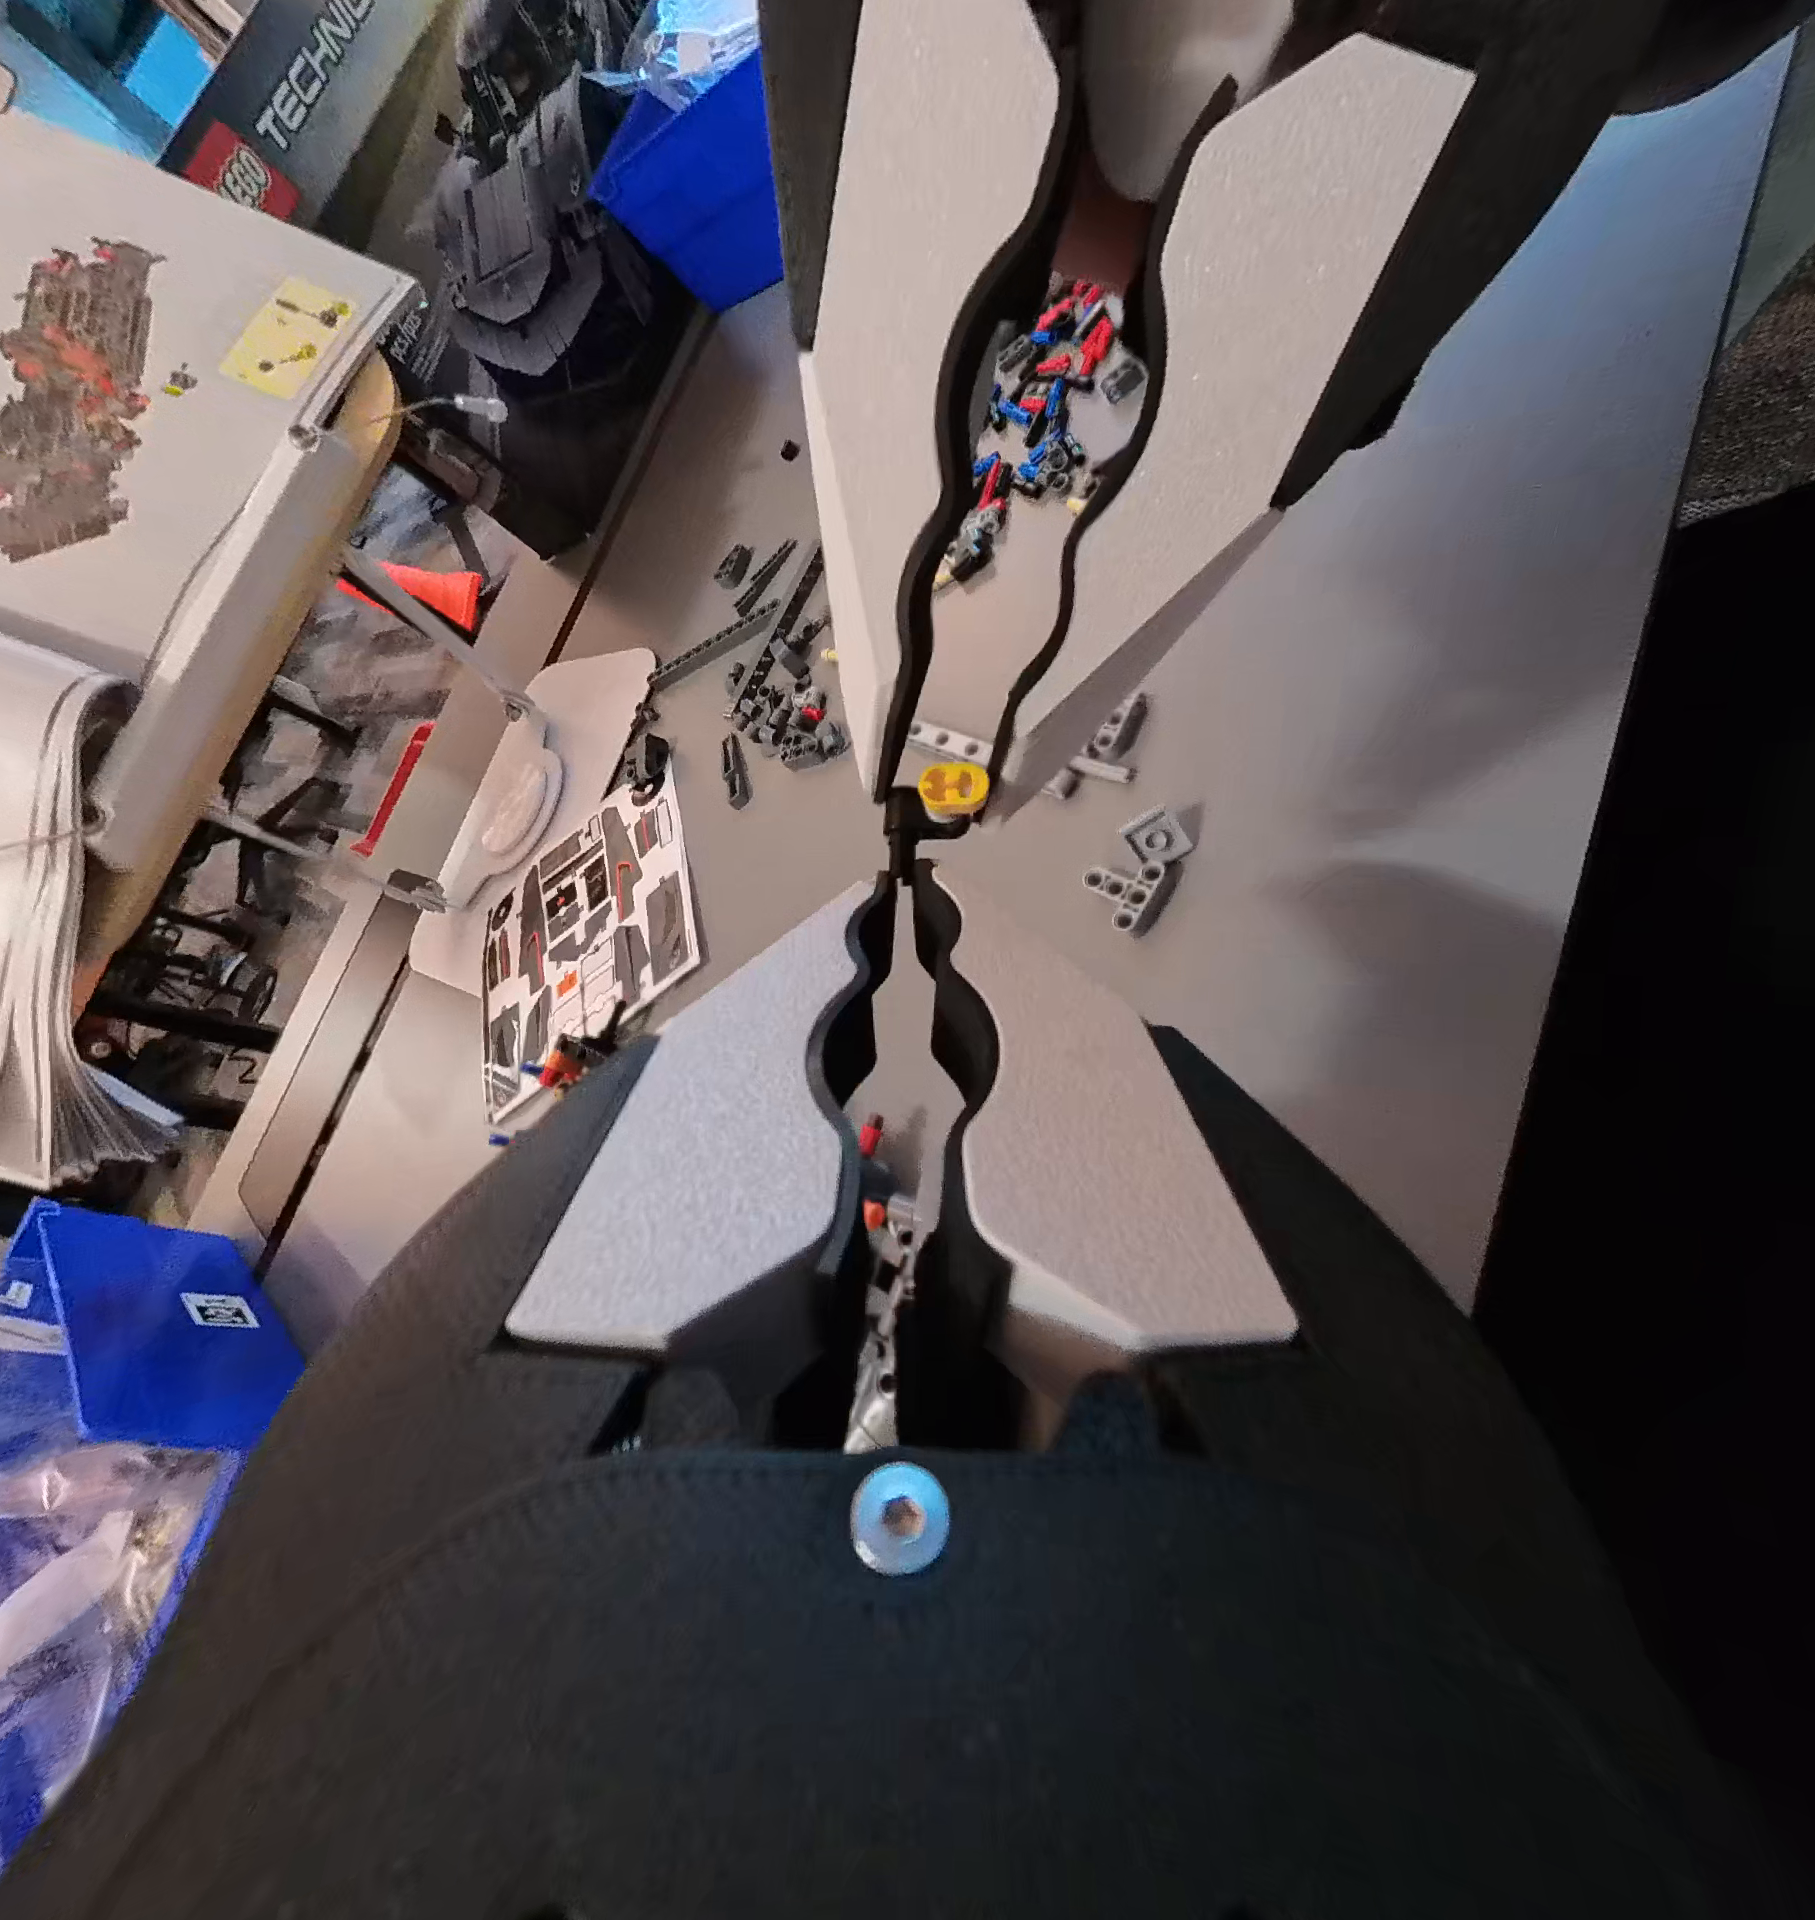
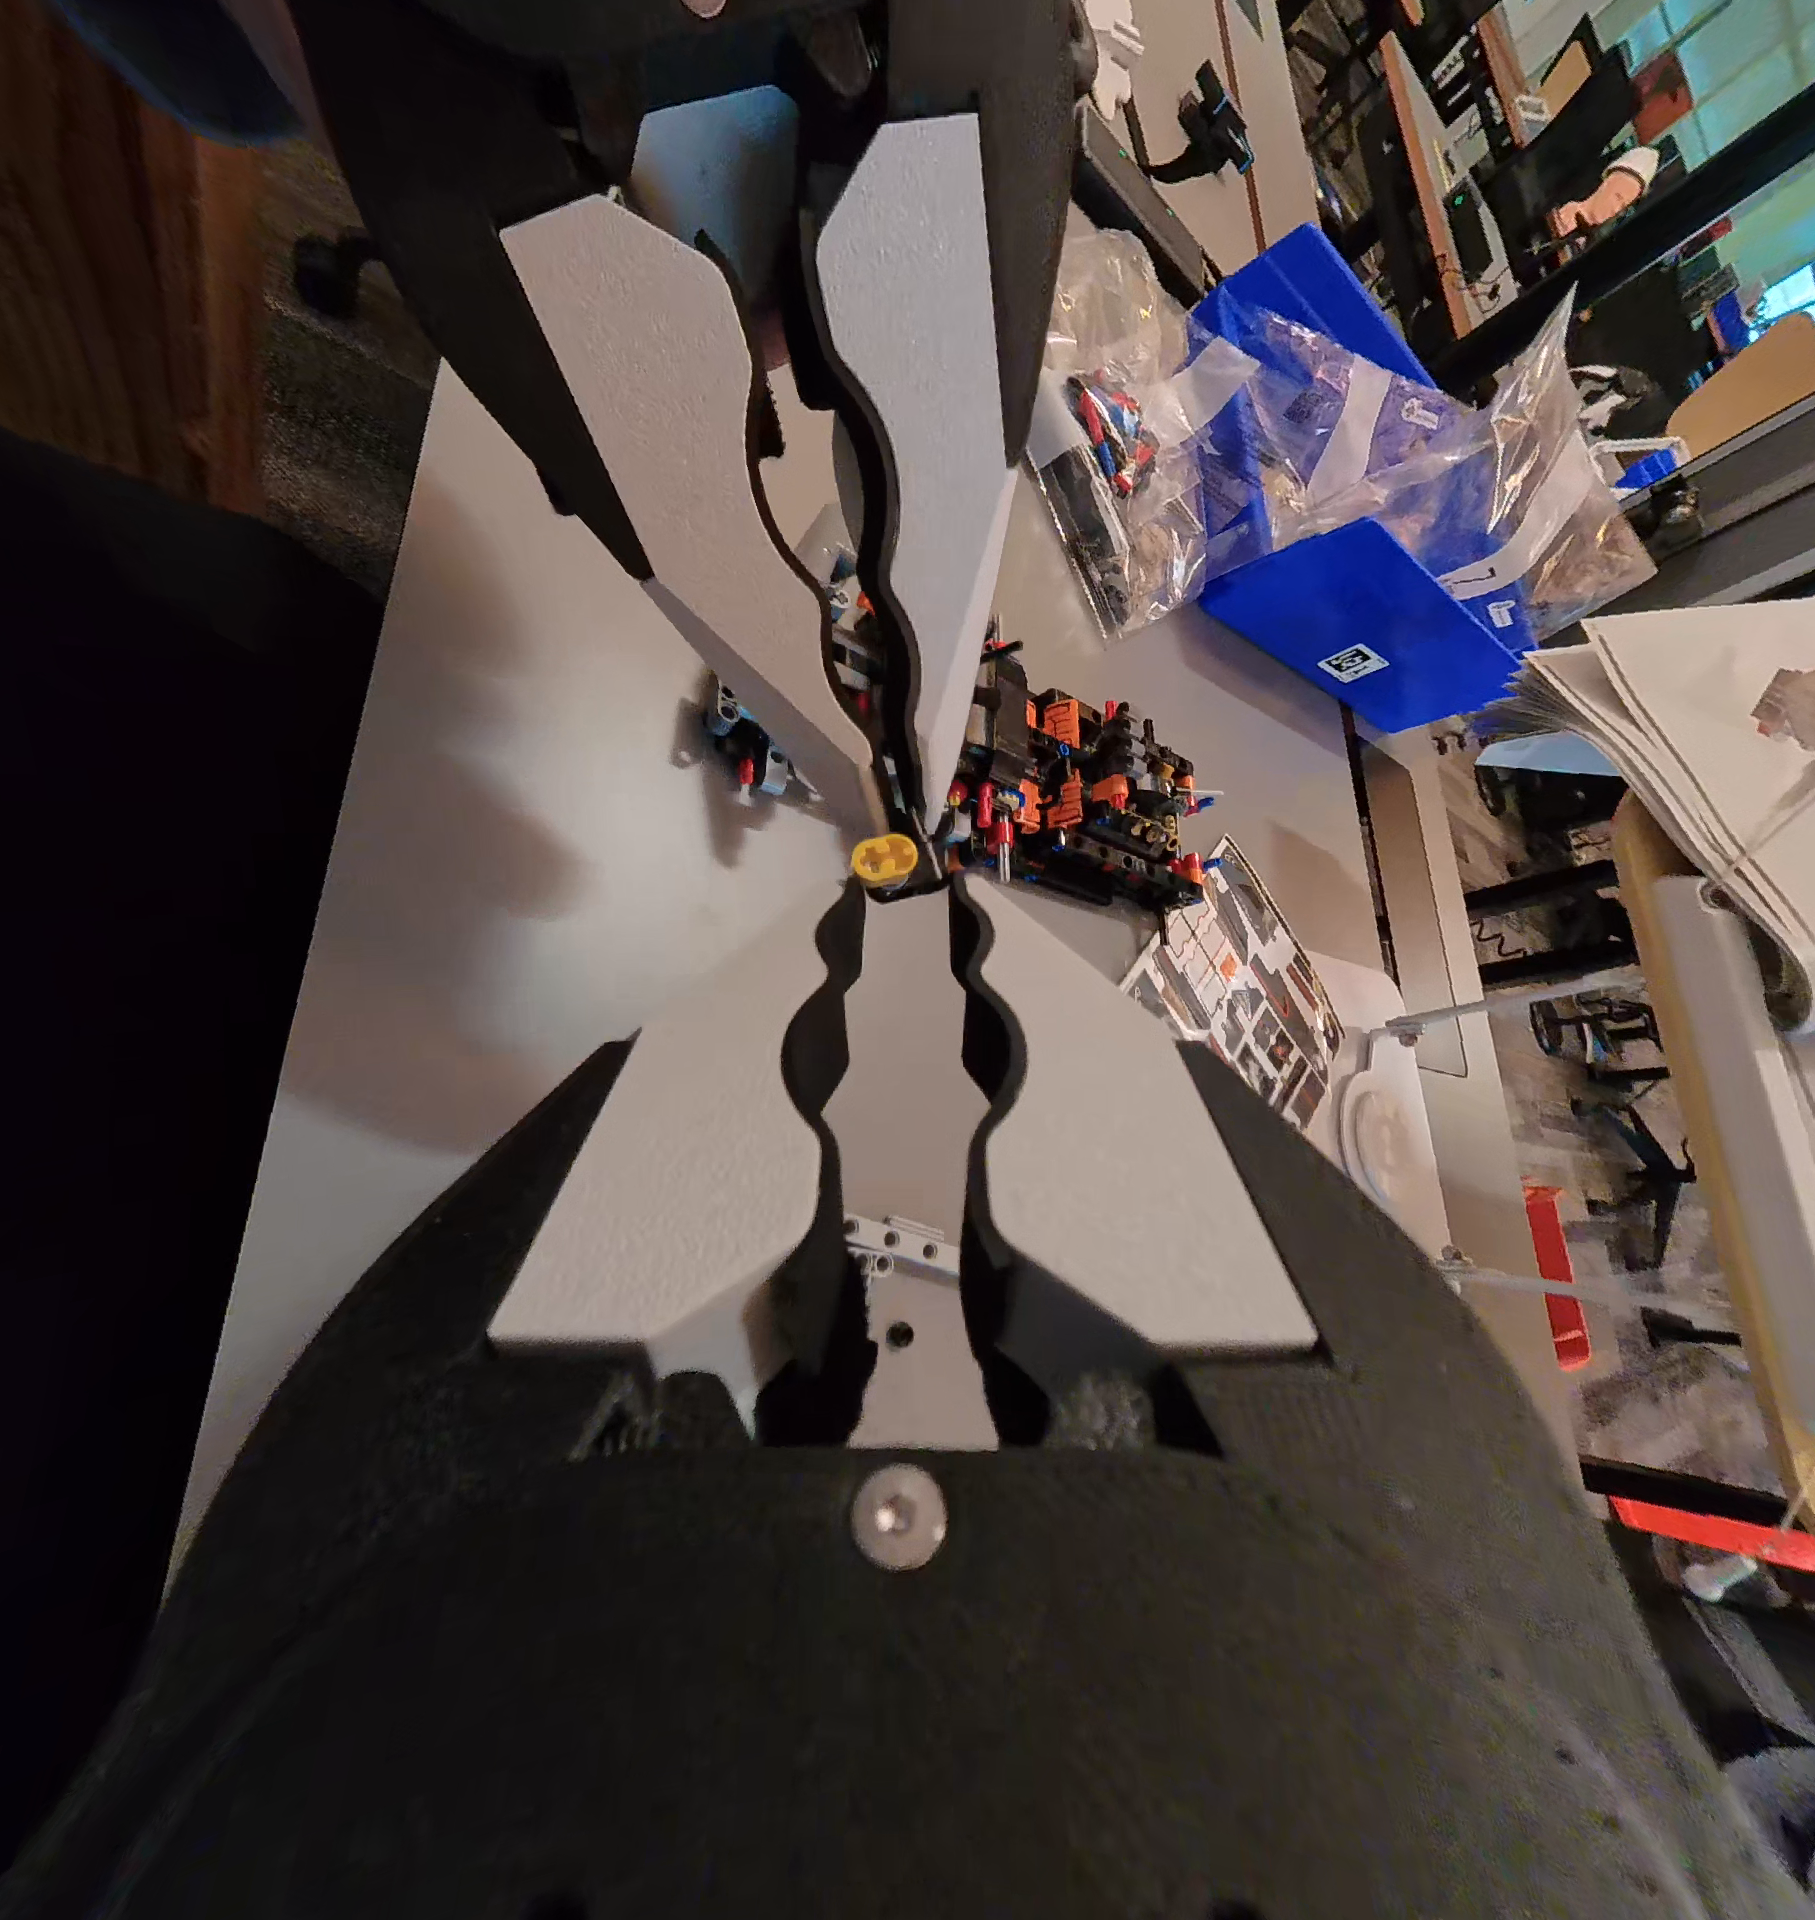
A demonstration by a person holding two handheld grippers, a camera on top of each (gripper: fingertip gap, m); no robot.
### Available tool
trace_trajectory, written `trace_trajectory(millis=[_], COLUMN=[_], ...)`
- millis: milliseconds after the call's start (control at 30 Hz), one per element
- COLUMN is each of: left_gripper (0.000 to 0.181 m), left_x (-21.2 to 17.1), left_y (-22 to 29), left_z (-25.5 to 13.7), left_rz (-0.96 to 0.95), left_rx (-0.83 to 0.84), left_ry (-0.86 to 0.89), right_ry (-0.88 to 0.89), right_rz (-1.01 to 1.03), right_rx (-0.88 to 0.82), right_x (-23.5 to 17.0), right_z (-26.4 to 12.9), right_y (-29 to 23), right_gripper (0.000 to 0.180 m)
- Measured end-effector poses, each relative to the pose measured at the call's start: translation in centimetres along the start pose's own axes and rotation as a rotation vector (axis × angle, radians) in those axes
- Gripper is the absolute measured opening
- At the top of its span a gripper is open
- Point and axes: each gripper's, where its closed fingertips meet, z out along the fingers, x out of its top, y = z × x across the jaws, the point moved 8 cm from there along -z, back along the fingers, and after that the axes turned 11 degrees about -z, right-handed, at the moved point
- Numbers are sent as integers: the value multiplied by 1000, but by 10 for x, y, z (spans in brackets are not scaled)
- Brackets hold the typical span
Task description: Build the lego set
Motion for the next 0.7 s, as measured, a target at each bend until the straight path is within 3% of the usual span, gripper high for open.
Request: trace_trajectory(millis=[700], left_gripper=[1], left_x=[18], left_y=[2], left_z=[13], left_rz=[26], left_rx=[-5], left_ry=[33], right_ry=[-12], right_rz=[28], right_rx=[-42], right_x=[-11], right_z=[-19], right_y=[4], right_gripper=[12])
